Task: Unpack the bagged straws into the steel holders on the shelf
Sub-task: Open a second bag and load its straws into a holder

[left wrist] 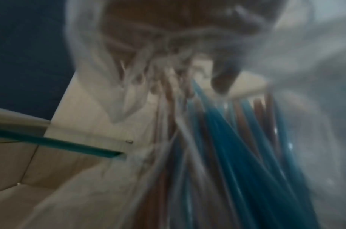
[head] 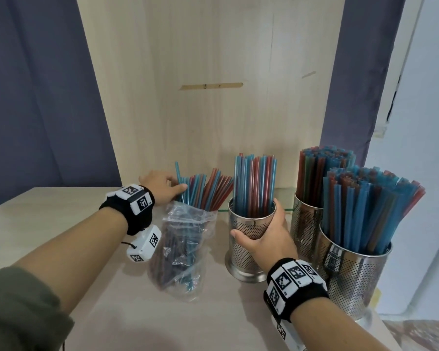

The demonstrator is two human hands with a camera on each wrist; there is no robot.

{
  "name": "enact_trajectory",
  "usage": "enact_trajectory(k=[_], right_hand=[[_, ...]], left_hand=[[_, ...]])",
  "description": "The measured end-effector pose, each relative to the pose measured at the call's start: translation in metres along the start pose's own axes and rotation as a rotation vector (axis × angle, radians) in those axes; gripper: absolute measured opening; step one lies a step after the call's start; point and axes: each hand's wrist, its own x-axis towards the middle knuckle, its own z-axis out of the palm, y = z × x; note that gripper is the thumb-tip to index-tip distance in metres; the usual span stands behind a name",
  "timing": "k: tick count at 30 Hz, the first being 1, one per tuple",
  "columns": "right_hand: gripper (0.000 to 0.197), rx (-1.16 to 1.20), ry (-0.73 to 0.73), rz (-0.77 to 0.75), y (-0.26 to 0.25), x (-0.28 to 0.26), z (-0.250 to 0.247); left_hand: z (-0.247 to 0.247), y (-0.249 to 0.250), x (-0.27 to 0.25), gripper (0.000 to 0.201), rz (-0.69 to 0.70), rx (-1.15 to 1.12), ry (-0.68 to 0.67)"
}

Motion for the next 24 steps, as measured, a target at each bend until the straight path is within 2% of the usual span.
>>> enact_trajectory(k=[2, 4, 6, 8, 10, 12, 19, 24], right_hand=[[0.121, -0.001, 0.002, 0.000, 0.000, 0.000, 0.000], [0.121, -0.003, 0.002, 0.004, 0.000, 0.001, 0.001], [0.121, -0.001, 0.012, 0.003, 0.000, 0.001, 0.001], [0.121, 0.003, 0.022, -0.003, 0.000, 0.001, 0.002], [0.121, 0.007, 0.024, -0.005, 0.000, 0.000, 0.002], [0.121, 0.003, 0.020, -0.004, 0.000, -0.001, 0.001], [0.122, -0.005, -0.010, 0.014, -0.001, 0.000, -0.001], [0.122, -0.010, -0.016, 0.018, -0.001, 0.001, -0.002]], left_hand=[[0.007, 0.005, -0.010, 0.055, -0.034, -0.078, 0.155], [0.013, 0.017, -0.022, 0.089, -0.087, -0.233, 0.223], [0.022, 0.034, -0.031, 0.133, -0.131, -0.247, 0.163], [0.036, 0.048, -0.032, 0.158, -0.196, -0.101, 0.082], [0.047, 0.058, -0.030, 0.162, -0.251, -0.004, 0.034], [0.052, 0.063, -0.028, 0.160, -0.271, 0.001, 0.034], [0.044, 0.045, -0.020, 0.147, -0.302, -0.348, 0.270], [0.032, 0.025, -0.025, 0.143, -0.373, -0.474, 0.302]])
